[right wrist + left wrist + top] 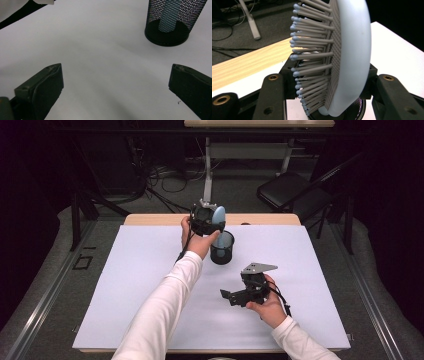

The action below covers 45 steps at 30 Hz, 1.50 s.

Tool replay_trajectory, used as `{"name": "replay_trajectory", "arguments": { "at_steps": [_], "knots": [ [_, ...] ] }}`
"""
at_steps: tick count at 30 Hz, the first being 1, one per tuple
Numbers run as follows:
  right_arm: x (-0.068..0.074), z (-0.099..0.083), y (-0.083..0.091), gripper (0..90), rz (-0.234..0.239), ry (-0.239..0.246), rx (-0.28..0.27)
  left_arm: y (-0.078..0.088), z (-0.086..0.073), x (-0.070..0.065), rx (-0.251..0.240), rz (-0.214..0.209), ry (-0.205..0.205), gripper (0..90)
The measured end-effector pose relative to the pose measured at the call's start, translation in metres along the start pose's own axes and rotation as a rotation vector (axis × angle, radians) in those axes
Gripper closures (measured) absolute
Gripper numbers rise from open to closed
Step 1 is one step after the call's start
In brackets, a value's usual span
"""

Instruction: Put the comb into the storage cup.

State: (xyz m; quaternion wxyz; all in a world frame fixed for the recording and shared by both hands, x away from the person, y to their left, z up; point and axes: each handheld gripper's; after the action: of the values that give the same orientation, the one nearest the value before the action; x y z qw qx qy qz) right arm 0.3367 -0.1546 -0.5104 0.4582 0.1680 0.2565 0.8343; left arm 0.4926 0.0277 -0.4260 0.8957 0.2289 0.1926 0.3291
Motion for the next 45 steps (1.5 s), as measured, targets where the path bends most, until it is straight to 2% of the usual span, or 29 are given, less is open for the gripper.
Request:
{"name": "replay_trajectory", "arguments": {
  "at_steps": [17, 23, 36, 45],
  "knots": [
    [0.0001, -0.0001, -0.0004, 0.0, -0.001, 0.004, 0.002, -0.0015, -0.0007, -0.0005, -0.008, 0.000, -0.011, 46.0],
    [0.0001, -0.0001, -0.0004, 0.0, 0.000, 0.004, 0.004, -0.0010, 0.0000, -0.0003, -0.019, -0.012, -0.007, 44.7],
    [0.0008, -0.0007, -0.0014, 0.0, 0.000, 0.005, 0.005, -0.0007, 0.0008, -0.0006, -0.067, 0.011, -0.036, 29.2],
    [0.0012, -0.0008, -0.0016, 0.0, 0.001, 0.009, 0.006, -0.0006, 0.0009, -0.0010, -0.069, 0.007, -0.034, 31.8]
  ]
}}
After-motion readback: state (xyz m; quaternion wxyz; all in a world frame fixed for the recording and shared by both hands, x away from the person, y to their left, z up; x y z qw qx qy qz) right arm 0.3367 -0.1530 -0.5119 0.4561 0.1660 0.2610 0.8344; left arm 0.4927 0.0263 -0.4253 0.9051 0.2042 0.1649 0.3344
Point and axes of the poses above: each handheld gripper's, and its own axes: y roughly backward along the jaws, z roughly out of its top, x roughly to its left, and after that the axes turned 14 degrees about -z, right-handed
